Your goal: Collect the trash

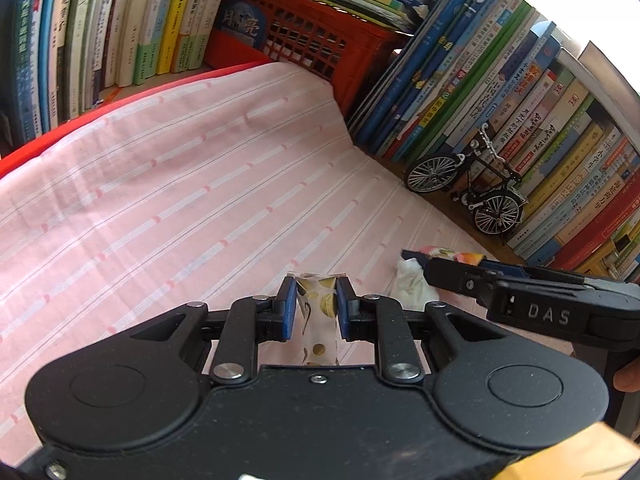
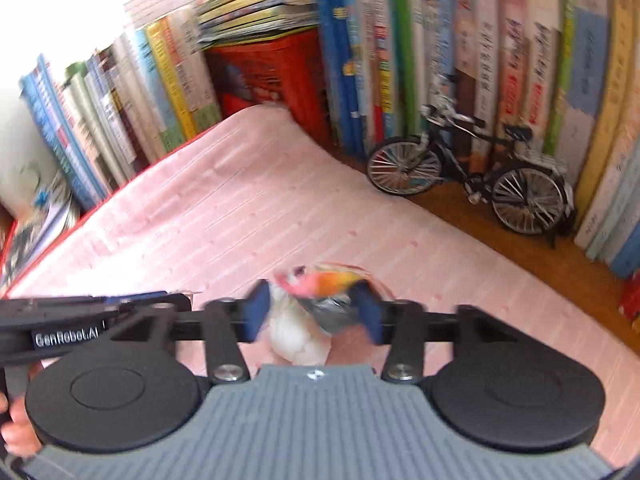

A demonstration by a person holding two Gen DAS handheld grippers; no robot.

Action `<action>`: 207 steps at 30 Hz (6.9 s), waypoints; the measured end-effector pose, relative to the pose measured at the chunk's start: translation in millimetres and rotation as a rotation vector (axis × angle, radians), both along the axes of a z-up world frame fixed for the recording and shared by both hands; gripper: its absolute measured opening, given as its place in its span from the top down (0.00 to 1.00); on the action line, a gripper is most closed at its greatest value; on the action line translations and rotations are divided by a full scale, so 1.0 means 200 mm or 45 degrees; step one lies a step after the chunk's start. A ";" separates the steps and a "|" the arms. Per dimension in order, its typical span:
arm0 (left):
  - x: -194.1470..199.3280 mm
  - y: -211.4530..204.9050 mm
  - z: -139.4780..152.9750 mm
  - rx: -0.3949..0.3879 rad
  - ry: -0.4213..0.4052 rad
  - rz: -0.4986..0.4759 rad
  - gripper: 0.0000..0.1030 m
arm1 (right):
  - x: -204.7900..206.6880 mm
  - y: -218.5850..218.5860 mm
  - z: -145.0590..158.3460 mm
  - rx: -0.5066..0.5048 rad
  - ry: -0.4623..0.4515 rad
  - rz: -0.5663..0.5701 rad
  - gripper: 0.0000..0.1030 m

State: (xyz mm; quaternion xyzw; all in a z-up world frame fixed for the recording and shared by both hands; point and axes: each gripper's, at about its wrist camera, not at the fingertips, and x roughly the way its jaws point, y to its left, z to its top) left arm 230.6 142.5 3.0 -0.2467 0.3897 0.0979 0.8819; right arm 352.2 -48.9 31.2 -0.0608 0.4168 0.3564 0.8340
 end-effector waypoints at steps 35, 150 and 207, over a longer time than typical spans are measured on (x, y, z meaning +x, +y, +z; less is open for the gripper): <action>-0.34 -0.08 0.33 0.014 -0.028 -0.018 0.81 | -0.36 0.05 0.24 -0.027 0.023 -0.149 0.71; -2.19 0.11 -1.20 -0.003 0.804 -0.593 0.59 | -2.43 0.25 -1.10 -0.199 0.731 -0.728 0.40; -2.30 0.10 -0.94 0.047 0.743 -0.538 0.16 | -2.52 0.23 -0.88 -0.187 0.626 -0.713 0.17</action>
